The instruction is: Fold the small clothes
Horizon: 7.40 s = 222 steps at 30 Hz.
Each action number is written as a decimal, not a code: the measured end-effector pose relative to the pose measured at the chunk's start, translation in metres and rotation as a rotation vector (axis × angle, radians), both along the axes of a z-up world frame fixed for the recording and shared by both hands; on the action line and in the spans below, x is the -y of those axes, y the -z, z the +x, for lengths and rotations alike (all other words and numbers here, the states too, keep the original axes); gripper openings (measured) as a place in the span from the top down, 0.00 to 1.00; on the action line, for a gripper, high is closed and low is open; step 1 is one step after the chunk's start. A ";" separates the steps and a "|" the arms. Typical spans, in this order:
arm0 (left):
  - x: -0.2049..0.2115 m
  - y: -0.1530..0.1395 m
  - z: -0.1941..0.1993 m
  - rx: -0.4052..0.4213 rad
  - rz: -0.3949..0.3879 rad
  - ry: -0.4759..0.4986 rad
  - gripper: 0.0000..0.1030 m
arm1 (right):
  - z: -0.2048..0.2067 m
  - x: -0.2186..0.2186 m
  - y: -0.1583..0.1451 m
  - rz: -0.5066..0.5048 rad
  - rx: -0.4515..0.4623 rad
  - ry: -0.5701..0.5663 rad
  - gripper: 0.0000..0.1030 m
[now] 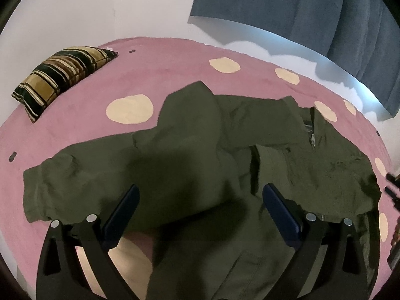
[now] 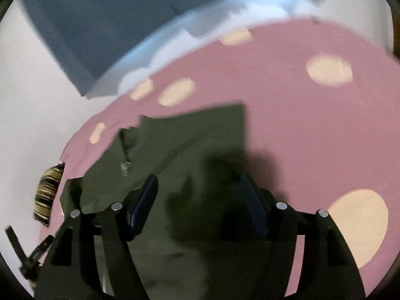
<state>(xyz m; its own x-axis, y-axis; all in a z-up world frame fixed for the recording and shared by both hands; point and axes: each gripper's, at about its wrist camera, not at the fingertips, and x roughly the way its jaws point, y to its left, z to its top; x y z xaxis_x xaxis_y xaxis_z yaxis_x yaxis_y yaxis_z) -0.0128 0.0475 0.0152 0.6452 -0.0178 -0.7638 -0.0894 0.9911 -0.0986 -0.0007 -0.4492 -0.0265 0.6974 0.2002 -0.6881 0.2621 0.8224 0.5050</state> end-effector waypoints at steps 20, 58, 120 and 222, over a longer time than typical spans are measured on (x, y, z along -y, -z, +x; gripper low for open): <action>0.003 0.010 0.000 0.005 0.017 0.009 0.05 | -0.020 0.010 0.031 -0.026 0.001 -0.072 0.58; -0.258 0.054 -0.085 0.080 -0.675 -0.296 0.05 | -0.038 -0.060 0.029 -0.023 0.057 -0.135 0.37; 0.209 -0.050 0.052 -0.051 -0.337 0.685 0.90 | -0.040 -0.056 0.026 0.054 0.080 -0.091 0.35; -0.018 0.072 0.166 -0.162 -0.254 0.263 0.25 | 0.116 0.079 0.072 0.405 0.012 -0.075 0.40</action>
